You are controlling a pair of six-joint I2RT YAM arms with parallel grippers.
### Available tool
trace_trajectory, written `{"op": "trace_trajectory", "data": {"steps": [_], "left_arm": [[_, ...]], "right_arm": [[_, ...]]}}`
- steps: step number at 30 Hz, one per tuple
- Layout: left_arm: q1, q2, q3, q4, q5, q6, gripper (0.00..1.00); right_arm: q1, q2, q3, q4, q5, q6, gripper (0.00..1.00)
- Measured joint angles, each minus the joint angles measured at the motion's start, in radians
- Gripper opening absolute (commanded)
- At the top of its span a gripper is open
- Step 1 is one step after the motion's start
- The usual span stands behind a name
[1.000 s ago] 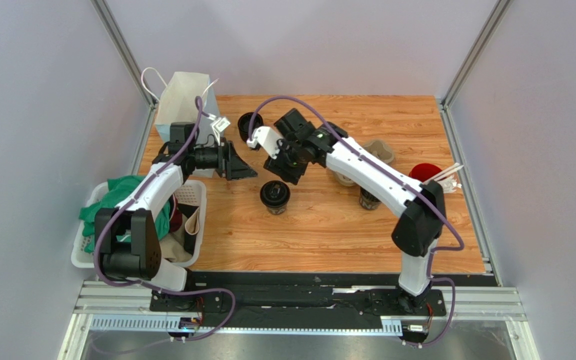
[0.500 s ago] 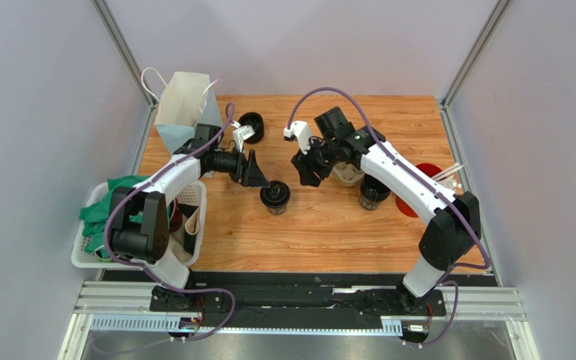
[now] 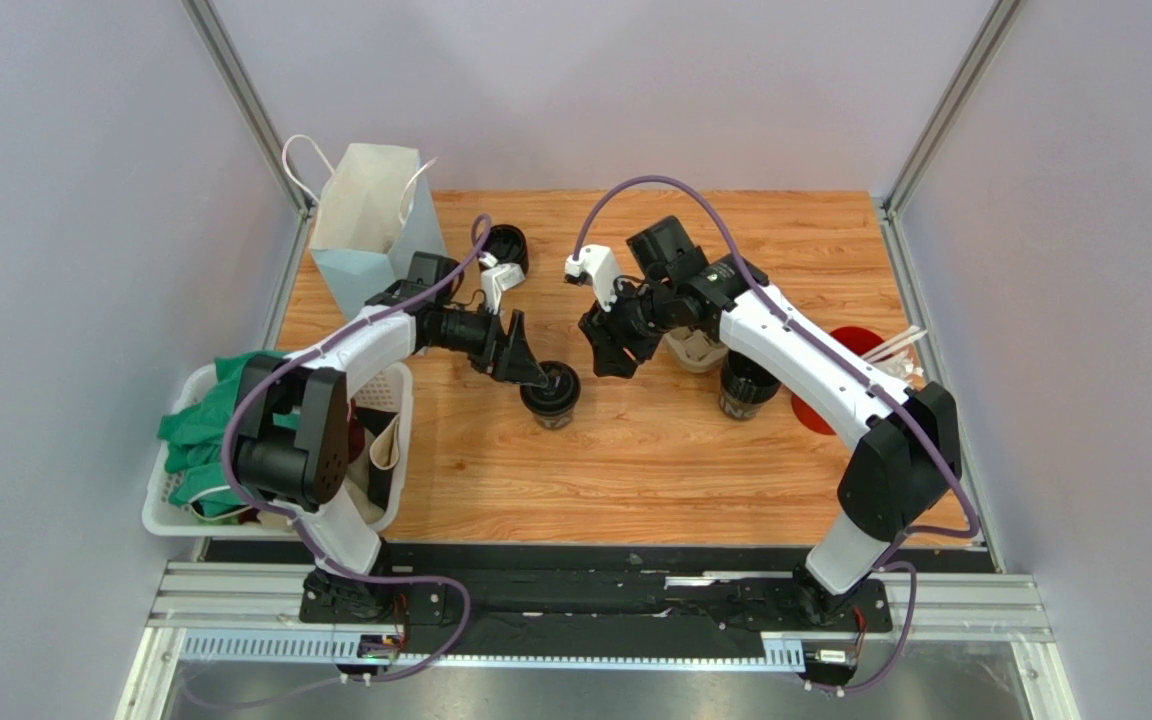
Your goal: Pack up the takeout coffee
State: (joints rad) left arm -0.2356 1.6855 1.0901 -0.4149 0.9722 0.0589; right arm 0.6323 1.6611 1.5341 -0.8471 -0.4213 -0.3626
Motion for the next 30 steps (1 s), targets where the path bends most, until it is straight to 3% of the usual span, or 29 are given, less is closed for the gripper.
{"op": "trace_trajectory", "data": {"steps": [7,22,30], "left_arm": [[-0.011,0.037,0.014,-0.001,-0.015,0.003,0.90],[-0.012,0.077,0.030,0.012,-0.008,0.004,0.73],[-0.012,0.085,0.030,0.014,0.005,0.003,0.72]], "right_arm": [[0.000,0.000,-0.016,0.007,0.000,0.000,0.54],[0.000,0.000,-0.053,0.034,0.000,0.007,0.53],[0.000,0.004,-0.108,0.094,-0.007,0.047,0.52]]}}
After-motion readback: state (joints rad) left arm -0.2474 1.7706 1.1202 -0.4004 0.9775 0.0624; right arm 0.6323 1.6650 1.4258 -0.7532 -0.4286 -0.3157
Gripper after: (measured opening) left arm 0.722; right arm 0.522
